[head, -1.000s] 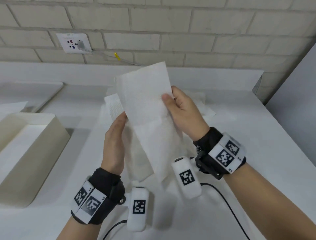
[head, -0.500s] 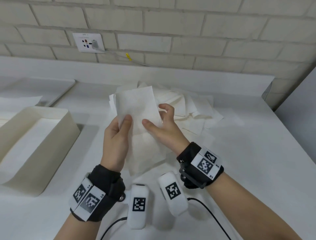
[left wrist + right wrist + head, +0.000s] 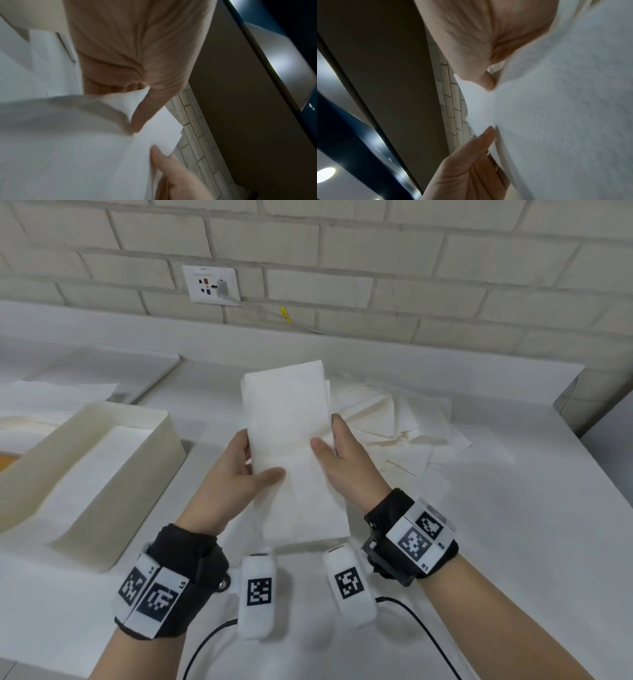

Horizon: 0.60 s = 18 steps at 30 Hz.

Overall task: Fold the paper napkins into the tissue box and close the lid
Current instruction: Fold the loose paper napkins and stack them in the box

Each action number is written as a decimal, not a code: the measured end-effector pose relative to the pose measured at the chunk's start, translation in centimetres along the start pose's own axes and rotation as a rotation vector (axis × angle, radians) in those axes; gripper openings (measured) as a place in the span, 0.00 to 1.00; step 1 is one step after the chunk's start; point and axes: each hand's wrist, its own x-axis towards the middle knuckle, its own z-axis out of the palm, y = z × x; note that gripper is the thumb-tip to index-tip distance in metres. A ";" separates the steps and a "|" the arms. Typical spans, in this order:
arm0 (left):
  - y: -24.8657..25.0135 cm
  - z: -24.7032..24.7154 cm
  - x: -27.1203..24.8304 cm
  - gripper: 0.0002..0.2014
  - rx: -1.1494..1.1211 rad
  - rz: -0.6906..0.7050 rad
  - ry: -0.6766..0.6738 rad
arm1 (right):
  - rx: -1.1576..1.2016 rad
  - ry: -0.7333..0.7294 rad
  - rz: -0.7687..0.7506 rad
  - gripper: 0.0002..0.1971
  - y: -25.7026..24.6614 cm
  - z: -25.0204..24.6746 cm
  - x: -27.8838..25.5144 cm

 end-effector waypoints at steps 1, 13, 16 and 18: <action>-0.1 0.0 -0.2 0.26 0.053 -0.019 -0.002 | 0.002 0.004 0.009 0.13 -0.1 0.2 -0.1; 1.1 1.1 -0.4 0.21 0.167 0.164 0.118 | 0.256 -0.012 0.063 0.07 -1.5 3.6 1.3; 0.5 0.7 -0.5 0.27 0.123 0.088 0.141 | 0.263 -0.037 0.134 0.09 -0.5 4.5 1.6; 0.0 0.6 -0.5 0.27 0.102 0.041 0.178 | 0.225 -0.038 0.161 0.08 0.1 5.1 1.8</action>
